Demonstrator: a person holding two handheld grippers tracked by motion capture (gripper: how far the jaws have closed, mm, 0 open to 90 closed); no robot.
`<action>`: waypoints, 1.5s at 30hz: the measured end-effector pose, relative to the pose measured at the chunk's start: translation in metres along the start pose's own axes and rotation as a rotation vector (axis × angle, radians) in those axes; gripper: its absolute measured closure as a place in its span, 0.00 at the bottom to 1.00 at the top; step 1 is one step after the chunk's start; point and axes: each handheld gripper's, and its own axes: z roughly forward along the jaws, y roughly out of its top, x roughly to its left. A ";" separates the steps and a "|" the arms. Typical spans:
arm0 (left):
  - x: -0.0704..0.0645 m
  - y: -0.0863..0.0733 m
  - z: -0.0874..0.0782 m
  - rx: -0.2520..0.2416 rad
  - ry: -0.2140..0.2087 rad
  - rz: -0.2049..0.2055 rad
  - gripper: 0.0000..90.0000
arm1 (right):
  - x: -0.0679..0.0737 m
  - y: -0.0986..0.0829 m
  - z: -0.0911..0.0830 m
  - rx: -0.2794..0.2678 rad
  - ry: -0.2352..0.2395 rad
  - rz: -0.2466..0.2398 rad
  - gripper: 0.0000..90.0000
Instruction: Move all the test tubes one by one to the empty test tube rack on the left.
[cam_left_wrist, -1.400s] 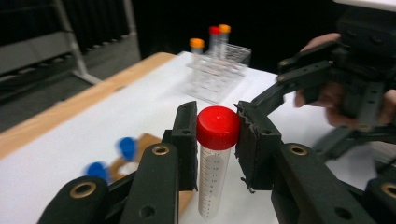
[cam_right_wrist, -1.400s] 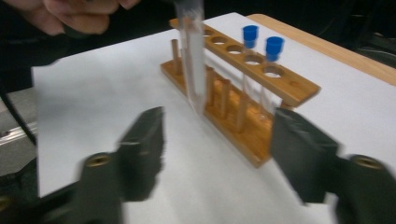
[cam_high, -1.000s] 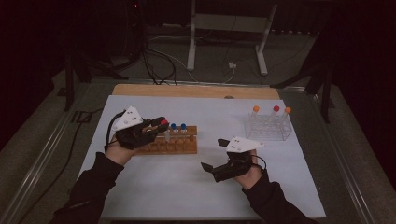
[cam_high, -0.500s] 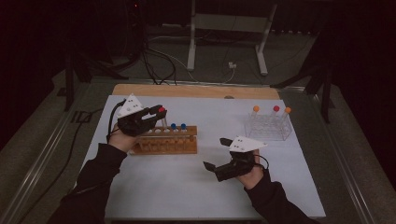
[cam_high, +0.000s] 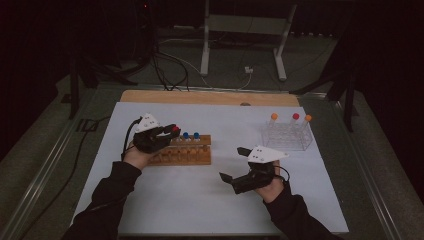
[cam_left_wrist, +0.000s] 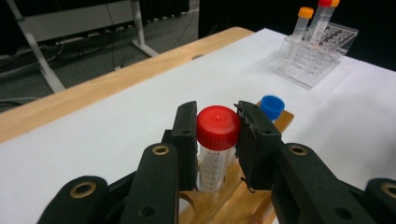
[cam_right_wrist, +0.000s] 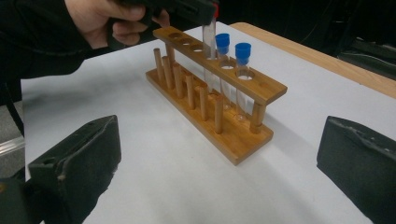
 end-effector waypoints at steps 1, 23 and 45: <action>-0.001 -0.001 0.001 0.002 0.001 0.004 0.79 | 0.000 0.000 0.000 0.002 0.001 0.000 0.00; -0.007 -0.007 -0.013 -0.011 -0.094 0.001 0.42 | -0.006 0.004 -0.008 -0.015 -0.024 -0.025 0.00; -0.046 -0.021 -0.059 -0.065 -0.214 -0.013 0.01 | -0.107 -0.013 -0.083 -0.070 -0.410 0.163 0.00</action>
